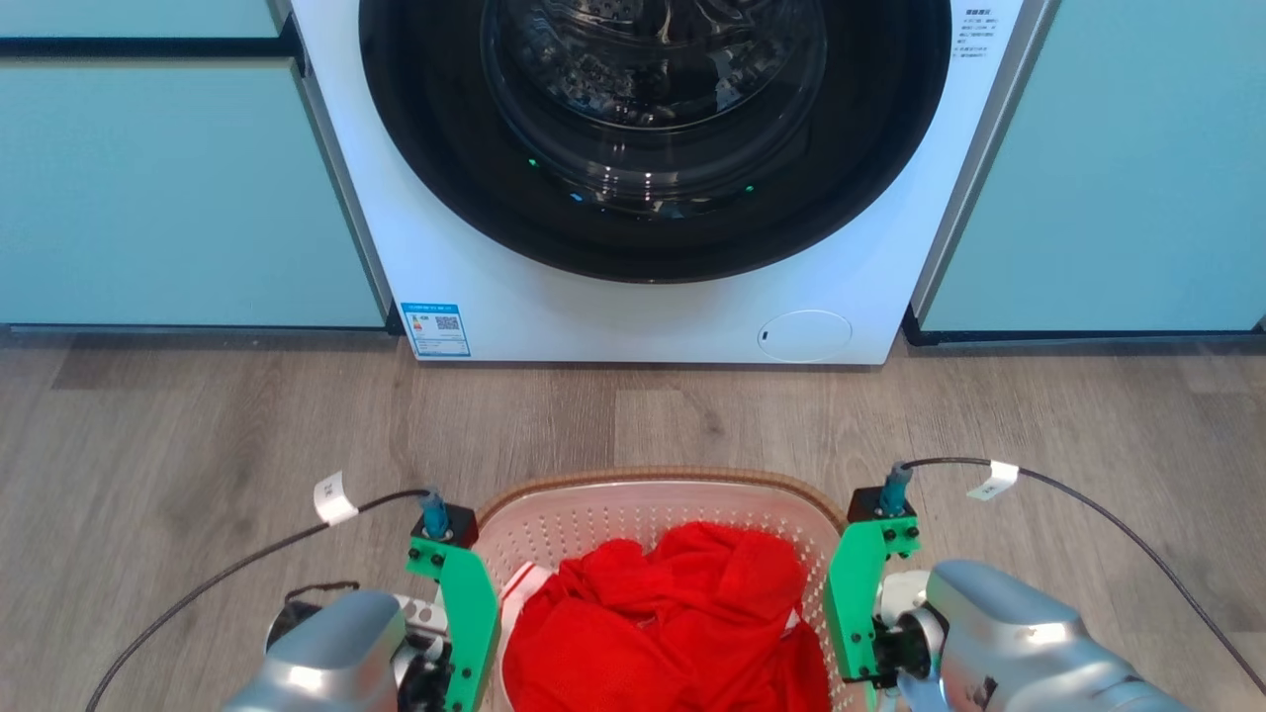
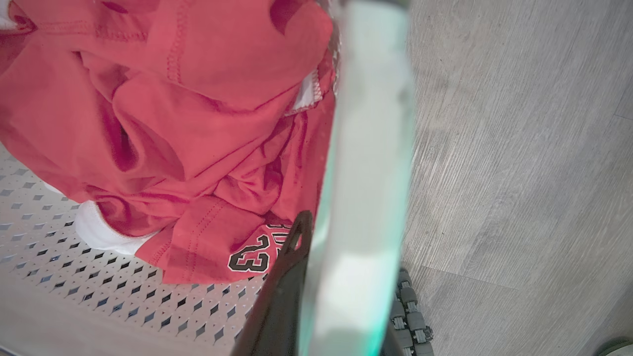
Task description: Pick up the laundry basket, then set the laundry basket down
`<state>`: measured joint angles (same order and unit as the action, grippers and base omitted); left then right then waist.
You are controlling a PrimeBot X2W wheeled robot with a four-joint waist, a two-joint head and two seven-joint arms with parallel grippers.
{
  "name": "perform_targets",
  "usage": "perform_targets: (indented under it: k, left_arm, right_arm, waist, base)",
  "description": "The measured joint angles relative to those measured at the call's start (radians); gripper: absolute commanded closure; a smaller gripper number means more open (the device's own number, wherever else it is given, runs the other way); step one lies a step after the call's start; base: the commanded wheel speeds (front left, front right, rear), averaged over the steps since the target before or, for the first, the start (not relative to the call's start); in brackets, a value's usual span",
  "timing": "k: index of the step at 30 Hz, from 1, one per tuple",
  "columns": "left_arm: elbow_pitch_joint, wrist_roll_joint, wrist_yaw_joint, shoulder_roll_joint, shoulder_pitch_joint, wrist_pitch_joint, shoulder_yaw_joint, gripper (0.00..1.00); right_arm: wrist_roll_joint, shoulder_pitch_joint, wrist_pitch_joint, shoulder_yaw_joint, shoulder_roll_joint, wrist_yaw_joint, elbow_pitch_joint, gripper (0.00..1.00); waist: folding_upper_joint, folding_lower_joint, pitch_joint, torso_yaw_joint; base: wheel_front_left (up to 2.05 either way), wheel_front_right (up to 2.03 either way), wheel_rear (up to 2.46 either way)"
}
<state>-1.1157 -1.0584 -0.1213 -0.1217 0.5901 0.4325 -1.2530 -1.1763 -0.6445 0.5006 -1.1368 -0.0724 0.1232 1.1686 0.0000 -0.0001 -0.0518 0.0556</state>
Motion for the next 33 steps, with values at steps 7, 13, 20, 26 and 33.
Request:
perform_targets:
  k: [7, 13, 20, 26, 33]
  left_arm:
    - [0.002, -0.009, 0.0, 0.0, -0.003, 0.013, -0.008, 1.0]
    - [0.002, -0.017, 0.0, -0.001, -0.018, 0.016, -0.012, 1.0]
    - [0.0, -0.02, 0.0, 0.0, -0.018, 0.02, -0.016, 1.0]
    - [0.0, -0.026, 0.0, 0.0, -0.018, 0.024, -0.024, 1.0]
    - [-0.003, -0.026, 0.0, 0.001, -0.018, 0.024, -0.026, 1.0]
  right_arm:
    - [-0.02, 0.0, -0.001, -0.023, 0.0, 0.0, 0.005, 1.0]
    - [-0.034, 0.0, -0.003, -0.038, 0.0, 0.0, 0.007, 1.0]
    - [-0.041, 0.0, -0.018, -0.059, 0.0, 0.0, 0.01, 1.0]
    - [-0.05, -0.001, -0.018, -0.068, 0.001, 0.0, 0.012, 1.0]
    - [-0.066, -0.002, -0.021, -0.083, 0.001, 0.0, 0.015, 1.0]
  waist:
    - [0.0, 0.0, 0.0, 0.004]
    - [0.0, 0.0001, 0.002, 0.004]
    - [0.0, 0.0001, 0.004, 0.005]
    - [0.0, 0.0001, 0.001, 0.004]
    - [0.0, 0.0001, 0.001, 0.007]
  base:
    - [0.0, 0.0, 0.0]
    - [0.0, 0.0, 0.0]
    - [0.0, 0.0, 0.0]
    - [0.0, 0.0, 0.0]
    - [0.0, 0.0, 0.0]
